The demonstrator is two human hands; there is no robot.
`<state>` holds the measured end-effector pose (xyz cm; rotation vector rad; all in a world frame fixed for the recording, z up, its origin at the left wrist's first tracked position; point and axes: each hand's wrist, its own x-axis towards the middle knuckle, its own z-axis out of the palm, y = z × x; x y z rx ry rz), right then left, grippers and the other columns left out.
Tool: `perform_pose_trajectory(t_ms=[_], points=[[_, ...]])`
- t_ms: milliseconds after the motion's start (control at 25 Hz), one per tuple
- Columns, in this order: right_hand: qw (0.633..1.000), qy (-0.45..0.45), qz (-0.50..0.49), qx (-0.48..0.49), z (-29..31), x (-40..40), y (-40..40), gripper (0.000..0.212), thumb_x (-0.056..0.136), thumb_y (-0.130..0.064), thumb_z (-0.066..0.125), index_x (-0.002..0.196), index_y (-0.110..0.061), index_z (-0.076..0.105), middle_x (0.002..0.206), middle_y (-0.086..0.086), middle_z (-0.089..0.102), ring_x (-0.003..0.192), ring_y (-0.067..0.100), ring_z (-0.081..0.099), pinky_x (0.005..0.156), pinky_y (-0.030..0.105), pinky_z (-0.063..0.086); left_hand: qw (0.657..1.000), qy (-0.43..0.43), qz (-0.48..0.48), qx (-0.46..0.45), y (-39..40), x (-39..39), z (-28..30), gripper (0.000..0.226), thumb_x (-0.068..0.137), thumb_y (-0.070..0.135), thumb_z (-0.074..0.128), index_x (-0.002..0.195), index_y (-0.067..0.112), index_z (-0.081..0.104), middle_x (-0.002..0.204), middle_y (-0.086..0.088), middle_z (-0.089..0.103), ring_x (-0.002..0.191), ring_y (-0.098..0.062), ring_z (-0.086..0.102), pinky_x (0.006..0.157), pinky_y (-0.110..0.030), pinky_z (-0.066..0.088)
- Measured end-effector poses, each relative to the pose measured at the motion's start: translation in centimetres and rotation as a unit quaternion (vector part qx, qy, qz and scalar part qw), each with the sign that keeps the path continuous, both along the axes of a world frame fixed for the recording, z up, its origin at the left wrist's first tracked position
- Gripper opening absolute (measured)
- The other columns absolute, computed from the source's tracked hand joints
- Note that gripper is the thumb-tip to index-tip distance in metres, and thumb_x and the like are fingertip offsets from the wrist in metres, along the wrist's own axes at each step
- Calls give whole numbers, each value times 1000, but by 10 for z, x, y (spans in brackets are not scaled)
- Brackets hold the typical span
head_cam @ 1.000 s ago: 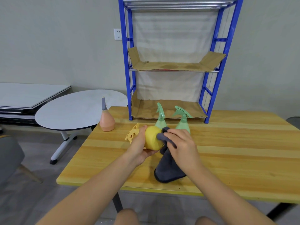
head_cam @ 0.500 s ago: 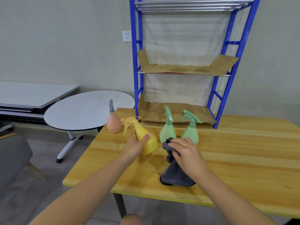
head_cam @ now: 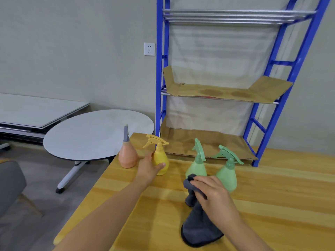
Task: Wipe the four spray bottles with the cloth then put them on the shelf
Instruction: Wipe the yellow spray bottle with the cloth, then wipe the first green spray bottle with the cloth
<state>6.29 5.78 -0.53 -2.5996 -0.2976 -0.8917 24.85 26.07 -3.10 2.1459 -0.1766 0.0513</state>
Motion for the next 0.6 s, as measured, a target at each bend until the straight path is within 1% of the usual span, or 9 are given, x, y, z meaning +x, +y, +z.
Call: perform_pose_trajectory(t_ms=[80, 160, 240, 320, 400, 480, 520, 560, 600], points=[[1000, -1, -2, 7, -2, 6, 0, 34, 75, -8, 83, 104, -24, 75, 109, -21, 63, 98, 6, 55, 84, 17, 46, 1000, 0, 20, -2, -3, 11, 0, 80, 81, 38, 83, 147, 17, 41, 141, -5, 54, 131, -26, 50, 102, -36, 47], [1000, -4, -6, 14, -3, 10, -2, 34, 74, -7, 83, 102, -24, 75, 108, -21, 64, 98, 5, 54, 86, 15, 43, 999, 17, 31, 4, -4, 16, -1, 85, 81, 41, 82, 149, 15, 38, 146, -9, 46, 134, -28, 45, 108, -40, 43], [1000, -3, -10, 23, -2, 10, -5, 33, 74, -6, 83, 102, -23, 75, 107, -21, 64, 98, 5, 55, 88, 11, 41, 999, 31, 42, 8, -5, 12, -6, 88, 80, 44, 82, 149, 15, 36, 145, -10, 43, 134, -30, 44, 111, -42, 41], [999, 0, -14, 33, 1, 5, -8, 32, 75, -4, 83, 100, -23, 75, 106, -22, 63, 97, 5, 55, 87, 8, 39, 997, 9, 79, 9, -9, -3, -12, 77, 81, 45, 80, 141, 15, 42, 135, -8, 44, 128, -31, 45, 108, -43, 42], [999, 2, -20, 36, 5, -2, -12, 29, 77, -4, 81, 97, -24, 74, 103, -23, 63, 95, 4, 53, 85, 6, 38, 994, -50, 98, 7, -16, -22, -10, 51, 87, 39, 75, 124, 14, 50, 121, -4, 47, 119, -30, 47, 101, -38, 42], [999, 13, -27, 40, 13, -12, -18, 24, 80, -6, 78, 95, -25, 74, 101, -23, 63, 94, 2, 51, 81, 6, 39, 989, -139, 50, 21, -30, -39, 11, 31, 94, 29, 68, 117, 16, 53, 115, 0, 48, 114, -26, 49, 95, -31, 42], [998, 18, -26, 49, 15, -17, -22, 21, 83, -7, 76, 94, -25, 74, 100, -23, 63, 95, 1, 50, 79, 4, 39, 981, -188, 3, 40, -39, -44, 27, 26, 96, 22, 64, 119, 17, 54, 118, 2, 49, 116, -23, 48, 96, -28, 41], [997, 27, -22, 63, 18, -21, -26, 19, 86, -8, 73, 94, -24, 74, 100, -22, 63, 96, 1, 48, 78, 4, 41, 966, -242, -59, 71, -49, -47, 43, 29, 95, 13, 60, 124, 18, 55, 124, 3, 50, 121, -22, 46, 99, -27, 40], [997, 36, -20, 70, 20, -26, -31, 17, 89, -10, 70, 95, -26, 73, 99, -23, 63, 98, 0, 47, 77, 6, 43, 940, -290, -125, 125, -61, -46, 60, 41, 93, 4, 57, 131, 20, 55, 134, 3, 50, 129, -22, 42, 106, -30, 40]])
